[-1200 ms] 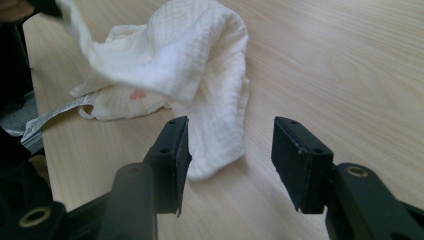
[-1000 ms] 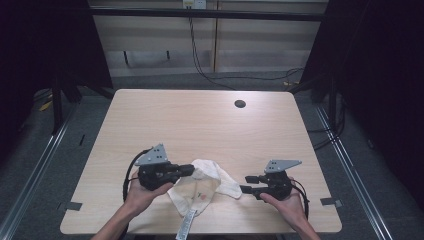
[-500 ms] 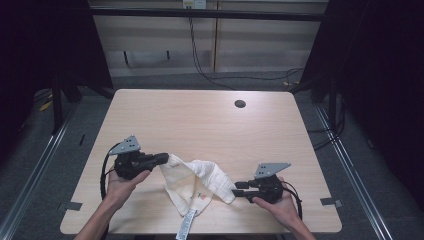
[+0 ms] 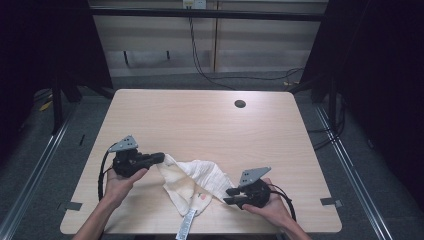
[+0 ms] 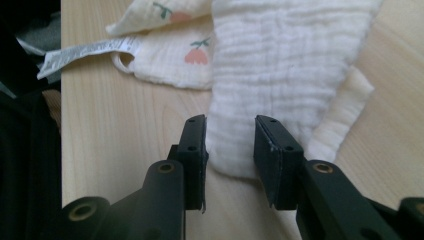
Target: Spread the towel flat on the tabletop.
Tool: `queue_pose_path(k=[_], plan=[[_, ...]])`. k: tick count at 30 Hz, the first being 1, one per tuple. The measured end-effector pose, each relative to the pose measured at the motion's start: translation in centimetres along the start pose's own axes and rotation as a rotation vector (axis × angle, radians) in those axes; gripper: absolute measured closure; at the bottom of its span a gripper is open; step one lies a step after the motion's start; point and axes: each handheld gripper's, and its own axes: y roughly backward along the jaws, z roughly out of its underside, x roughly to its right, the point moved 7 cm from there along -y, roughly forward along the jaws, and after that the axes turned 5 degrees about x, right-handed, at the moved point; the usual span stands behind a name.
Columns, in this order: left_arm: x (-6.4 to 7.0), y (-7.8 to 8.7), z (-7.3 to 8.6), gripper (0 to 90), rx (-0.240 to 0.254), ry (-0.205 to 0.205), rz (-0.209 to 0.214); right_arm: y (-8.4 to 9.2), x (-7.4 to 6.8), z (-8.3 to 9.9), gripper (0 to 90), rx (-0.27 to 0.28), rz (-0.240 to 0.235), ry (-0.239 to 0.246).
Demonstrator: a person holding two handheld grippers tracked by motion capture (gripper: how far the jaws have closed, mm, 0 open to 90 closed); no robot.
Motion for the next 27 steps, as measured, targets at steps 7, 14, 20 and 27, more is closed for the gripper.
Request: queue_pose_path(k=[7,14,20,27], plan=[[-0.54,-0.18,0.45,85.7,-0.013,0.021,0.002,-0.31,-0.7,-0.08,61.9,-0.003,-0.004,0.06],[-0.44,-0.34,0.45,85.4,-0.015,0.019,0.009,-0.87,-1.03,-0.01,64.7,0.013,0.006,0.077],[-0.69,-0.39,0.23,85.7,-0.003,0.033,0.019,-0.99,-0.88,-0.08,76.8,0.014,0.05,0.072],[-0.41,-0.4,0.22,85.9,-0.008,0.026,0.035,-0.43,-0.32,-0.01,86.9,0.028,0.032,-0.008]])
